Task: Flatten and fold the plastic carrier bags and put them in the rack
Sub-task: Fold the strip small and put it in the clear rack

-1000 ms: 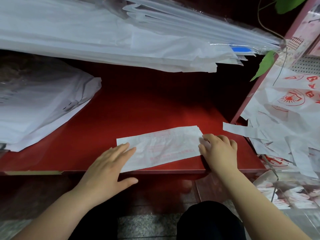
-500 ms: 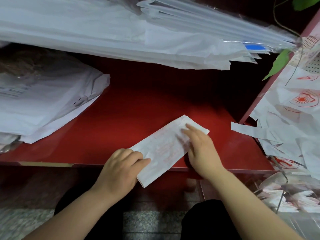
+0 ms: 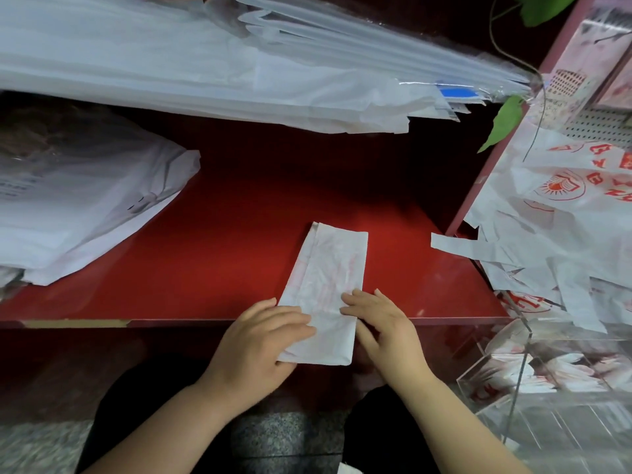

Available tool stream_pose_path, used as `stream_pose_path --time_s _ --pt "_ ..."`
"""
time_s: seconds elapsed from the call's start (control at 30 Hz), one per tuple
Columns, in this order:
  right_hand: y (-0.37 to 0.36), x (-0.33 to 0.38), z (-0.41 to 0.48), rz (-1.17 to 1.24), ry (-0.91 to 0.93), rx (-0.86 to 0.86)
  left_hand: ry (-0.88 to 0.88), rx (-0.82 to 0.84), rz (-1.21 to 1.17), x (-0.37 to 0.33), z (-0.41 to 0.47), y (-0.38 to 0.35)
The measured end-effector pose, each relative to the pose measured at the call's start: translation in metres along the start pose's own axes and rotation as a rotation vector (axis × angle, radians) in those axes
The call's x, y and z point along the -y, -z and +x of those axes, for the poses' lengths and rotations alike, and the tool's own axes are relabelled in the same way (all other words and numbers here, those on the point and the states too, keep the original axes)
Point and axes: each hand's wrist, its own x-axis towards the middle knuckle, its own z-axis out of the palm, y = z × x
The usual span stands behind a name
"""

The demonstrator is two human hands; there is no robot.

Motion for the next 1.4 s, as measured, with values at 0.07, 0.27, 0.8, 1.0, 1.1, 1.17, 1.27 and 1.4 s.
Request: stream_pose_path --time_s 0.07,0.27,0.8,1.0,1.1,1.17,1.27,1.4 --pt "0.003 -0.001 0.002 -0.001 0.012 0.022 0.032 0.055 -0.021 0.006 -0.002 0.006" --pt "0.008 0.002 0.023 -0.147 -0.002 0.130 0.002 0.059 0.054 0.001 0.015 0.008" --pt "0.009 0.005 0.012 0.183 -0.221 -0.056 0.462 -0.056 -0.372 0.003 0.031 0.005" --pt "0.008 0.015 0.038 0.145 -0.471 0.038 0.635 -0.201 -0.123 0.007 0.044 -0.005" --pt "0.005 0.017 0.046 0.076 -0.551 0.058 0.649 -0.169 -0.039 0.007 0.049 -0.005" --pt "0.003 0.019 0.050 0.020 -0.570 0.077 0.648 -0.156 -0.001 0.007 0.052 -0.005" --pt "0.000 0.023 0.052 -0.075 -0.581 0.088 0.597 -0.172 0.035 0.008 0.052 -0.009" --pt "-0.005 0.023 0.053 -0.196 -0.573 0.062 0.488 -0.162 0.177 0.013 0.053 -0.014"
